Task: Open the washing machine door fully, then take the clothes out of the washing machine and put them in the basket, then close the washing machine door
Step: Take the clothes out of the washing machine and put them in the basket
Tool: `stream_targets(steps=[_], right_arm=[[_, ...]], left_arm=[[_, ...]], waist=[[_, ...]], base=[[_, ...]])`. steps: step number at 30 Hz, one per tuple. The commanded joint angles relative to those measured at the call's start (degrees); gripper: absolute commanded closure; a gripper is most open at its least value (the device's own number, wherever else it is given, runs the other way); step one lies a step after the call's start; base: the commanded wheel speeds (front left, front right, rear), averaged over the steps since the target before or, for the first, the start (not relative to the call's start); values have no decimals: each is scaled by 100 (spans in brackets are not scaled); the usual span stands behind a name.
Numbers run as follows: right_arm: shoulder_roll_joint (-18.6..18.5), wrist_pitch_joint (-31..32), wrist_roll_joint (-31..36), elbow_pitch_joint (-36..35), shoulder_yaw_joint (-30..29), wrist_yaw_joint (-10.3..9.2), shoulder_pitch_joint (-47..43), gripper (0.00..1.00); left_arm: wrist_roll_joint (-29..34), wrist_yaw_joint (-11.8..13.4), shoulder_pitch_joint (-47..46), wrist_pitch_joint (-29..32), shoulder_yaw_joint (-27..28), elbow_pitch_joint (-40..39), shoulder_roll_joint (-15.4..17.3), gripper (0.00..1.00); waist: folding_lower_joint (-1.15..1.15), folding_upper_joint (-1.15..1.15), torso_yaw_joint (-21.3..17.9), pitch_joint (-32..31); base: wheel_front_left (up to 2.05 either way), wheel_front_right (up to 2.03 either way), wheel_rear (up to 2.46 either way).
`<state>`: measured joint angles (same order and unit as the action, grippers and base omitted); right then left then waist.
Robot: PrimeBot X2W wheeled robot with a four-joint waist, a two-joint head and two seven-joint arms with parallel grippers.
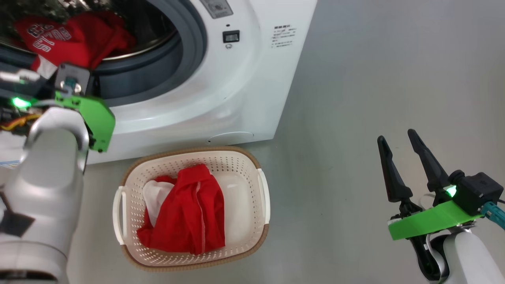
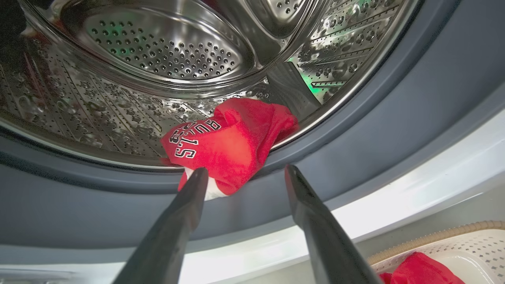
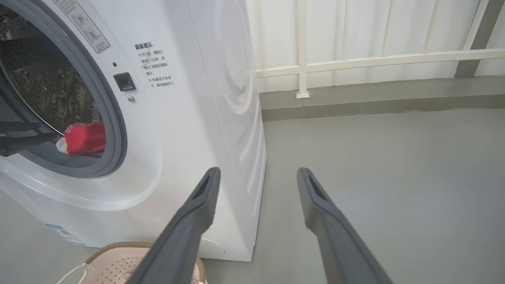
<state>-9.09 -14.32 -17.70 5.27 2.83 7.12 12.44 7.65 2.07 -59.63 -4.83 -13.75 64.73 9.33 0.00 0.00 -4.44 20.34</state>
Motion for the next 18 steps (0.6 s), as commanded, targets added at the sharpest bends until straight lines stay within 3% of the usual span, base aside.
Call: stream_targets(steps=[1, 18], right_arm=[[-14, -68, 3, -146, 141, 36, 86, 0], [109, -68, -60, -178, 371, 36, 398, 0]], left_arm=[[101, 77, -308, 62, 24, 14, 296, 0], [338, 185, -1273, 683, -351, 821, 800, 0]], waist=[[0, 0, -69, 84], [0, 0, -556, 572]], base=[[0, 0, 0], [0, 0, 0]])
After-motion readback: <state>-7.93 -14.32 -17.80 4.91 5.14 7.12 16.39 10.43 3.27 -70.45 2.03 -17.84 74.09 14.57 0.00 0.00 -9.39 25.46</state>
